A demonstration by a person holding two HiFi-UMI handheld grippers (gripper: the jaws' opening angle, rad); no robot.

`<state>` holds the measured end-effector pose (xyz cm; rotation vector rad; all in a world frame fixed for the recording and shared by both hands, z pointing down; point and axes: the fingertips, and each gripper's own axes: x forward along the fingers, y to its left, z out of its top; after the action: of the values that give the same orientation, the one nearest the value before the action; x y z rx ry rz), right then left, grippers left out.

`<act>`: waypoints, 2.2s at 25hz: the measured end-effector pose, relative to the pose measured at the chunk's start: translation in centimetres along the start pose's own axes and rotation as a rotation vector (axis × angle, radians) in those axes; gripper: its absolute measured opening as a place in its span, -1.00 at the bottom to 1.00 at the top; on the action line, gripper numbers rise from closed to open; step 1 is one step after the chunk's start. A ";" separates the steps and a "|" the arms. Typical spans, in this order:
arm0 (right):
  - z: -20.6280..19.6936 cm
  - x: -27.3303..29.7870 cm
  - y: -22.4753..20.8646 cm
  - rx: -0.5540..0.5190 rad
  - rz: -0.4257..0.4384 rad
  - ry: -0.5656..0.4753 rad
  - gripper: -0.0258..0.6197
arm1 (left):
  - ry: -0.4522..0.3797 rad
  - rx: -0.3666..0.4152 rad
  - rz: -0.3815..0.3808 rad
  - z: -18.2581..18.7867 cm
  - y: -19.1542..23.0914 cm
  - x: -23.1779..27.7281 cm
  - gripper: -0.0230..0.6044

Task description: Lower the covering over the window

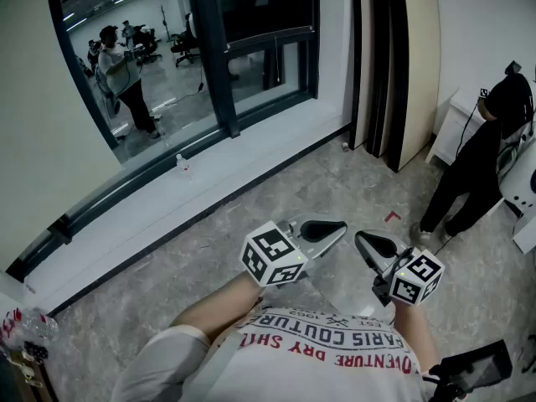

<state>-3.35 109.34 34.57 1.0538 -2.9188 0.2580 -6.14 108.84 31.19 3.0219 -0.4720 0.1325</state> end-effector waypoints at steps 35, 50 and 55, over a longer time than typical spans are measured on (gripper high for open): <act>-4.7 2.4 -5.5 0.153 -0.019 0.014 -0.91 | 0.040 -0.153 0.030 -4.1 6.4 1.8 -0.92; -3.3 19.0 -24.5 0.260 -0.059 0.038 -0.91 | 0.096 -0.231 -0.034 -6.5 29.9 9.2 -0.92; -0.7 27.0 -31.1 0.251 -0.033 0.031 -0.91 | 0.091 -0.219 0.012 -5.8 40.5 10.2 -0.92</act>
<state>-4.43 68.82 42.02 1.1139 -2.8933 0.6476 -9.30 67.83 40.59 2.7857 -0.4638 0.2043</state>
